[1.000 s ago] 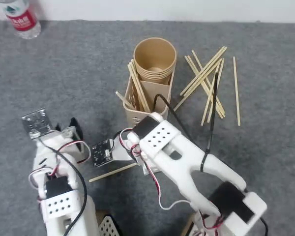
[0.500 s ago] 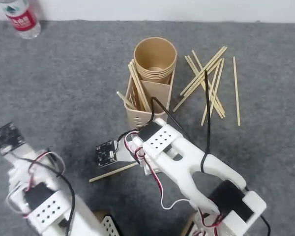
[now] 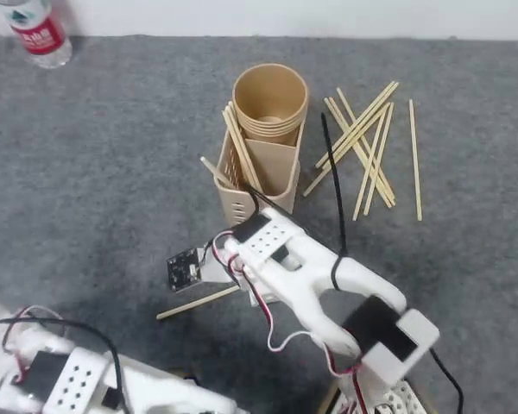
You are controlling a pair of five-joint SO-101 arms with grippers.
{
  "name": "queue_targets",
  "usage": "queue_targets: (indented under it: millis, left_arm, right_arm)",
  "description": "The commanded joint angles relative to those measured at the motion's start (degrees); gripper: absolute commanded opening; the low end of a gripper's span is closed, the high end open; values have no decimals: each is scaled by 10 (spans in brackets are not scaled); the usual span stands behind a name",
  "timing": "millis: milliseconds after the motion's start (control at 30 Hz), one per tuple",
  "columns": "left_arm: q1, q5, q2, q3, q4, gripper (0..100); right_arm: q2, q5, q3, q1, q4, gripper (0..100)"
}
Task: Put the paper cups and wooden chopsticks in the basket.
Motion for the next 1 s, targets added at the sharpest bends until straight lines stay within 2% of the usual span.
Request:
queue_targets:
  millis: [0, 33, 100, 367, 500, 733, 967]
  left_arm:
    - [-9, -8, -5, 9, -30, 173]
    - [-9, -8, -5, 10, -28, 173]
    - [-6, -8, -5, 11, -28, 173]
    - [-4, -8, -5, 11, -28, 173]
    - [-4, -8, -5, 16, -27, 173]
    - [-4, -8, -5, 18, -27, 174]
    - [-4, -8, -5, 20, -27, 174]
  right_arm:
    - [34, 4, -34, 10, 12, 43]
    - [38, 4, -37, 8, 13, 0]
    - [39, 4, -38, 7, 19, 24]
    - [9, 4, -38, -14, 26, 6]
    - [-77, 3, -66, -51, 101, 6]
    - [-218, -62, -193, -58, 200, 6]
    - [-250, -95, -377, -57, 255, 6]
